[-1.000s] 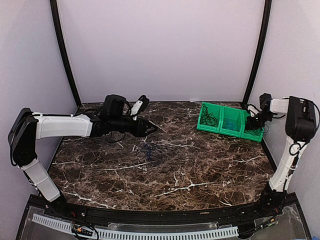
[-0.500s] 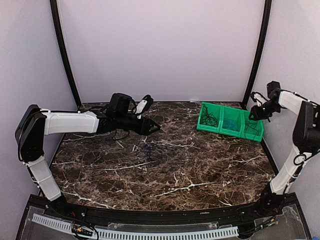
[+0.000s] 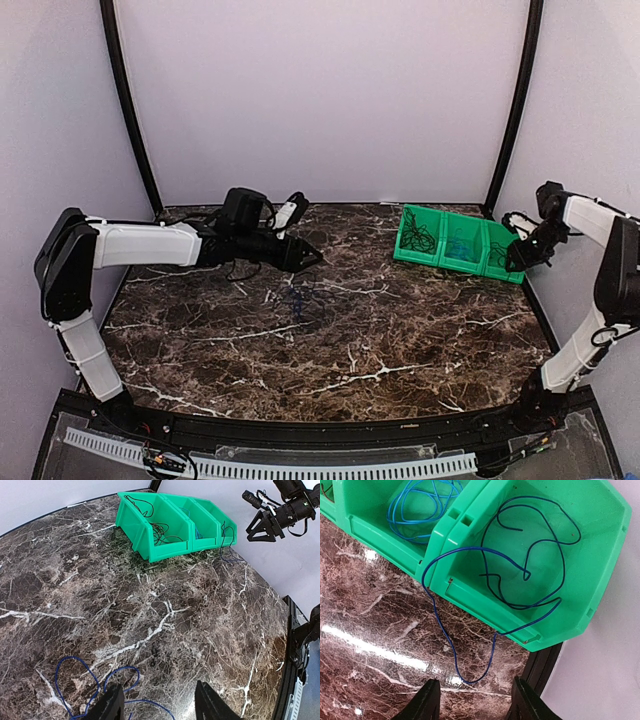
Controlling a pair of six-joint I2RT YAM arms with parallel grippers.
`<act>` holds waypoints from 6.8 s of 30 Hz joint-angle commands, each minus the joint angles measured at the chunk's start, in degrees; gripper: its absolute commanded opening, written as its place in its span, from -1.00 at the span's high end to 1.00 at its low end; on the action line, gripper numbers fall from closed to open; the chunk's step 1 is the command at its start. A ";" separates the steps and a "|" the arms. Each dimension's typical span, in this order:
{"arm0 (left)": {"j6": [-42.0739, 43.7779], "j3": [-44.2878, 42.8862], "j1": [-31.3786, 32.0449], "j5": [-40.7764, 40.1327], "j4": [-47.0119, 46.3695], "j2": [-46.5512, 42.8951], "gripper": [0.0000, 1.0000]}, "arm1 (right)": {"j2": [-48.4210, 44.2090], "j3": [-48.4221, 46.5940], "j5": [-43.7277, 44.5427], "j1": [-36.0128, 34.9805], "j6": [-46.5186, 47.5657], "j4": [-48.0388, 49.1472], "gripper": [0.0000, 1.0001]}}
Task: Untangle the cables
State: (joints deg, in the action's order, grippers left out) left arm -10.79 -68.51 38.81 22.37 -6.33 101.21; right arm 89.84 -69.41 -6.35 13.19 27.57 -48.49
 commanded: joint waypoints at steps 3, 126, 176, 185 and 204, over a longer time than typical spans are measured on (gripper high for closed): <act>-0.03 -1.24 0.30 1.66 -0.52 0.30 -0.03 | 3.91 -3.77 -4.70 0.30 2.25 -3.33 -0.01; 3.93 -0.69 0.30 1.35 0.93 4.12 -0.03 | 16.91 -28.97 12.60 -4.53 12.00 -10.77 0.14; -4.98 0.37 -0.54 -13.10 8.23 2.18 -0.11 | 27.07 -28.80 4.07 -1.68 6.15 -1.71 0.88; -11.28 -1.53 -3.12 -11.30 14.19 4.39 -0.21 | 13.58 -20.28 5.64 -1.59 8.17 -0.91 0.12; -4.43 12.73 -2.91 -4.91 10.11 -3.62 -0.11 | -6.92 -4.62 -2.51 -14.45 5.35 12.63 -0.17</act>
State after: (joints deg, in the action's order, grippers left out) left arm -16.71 -56.69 35.57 14.57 8.80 98.54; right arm 84.27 -73.14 -3.11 3.55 34.50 -41.43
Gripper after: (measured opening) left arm 0.571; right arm 0.592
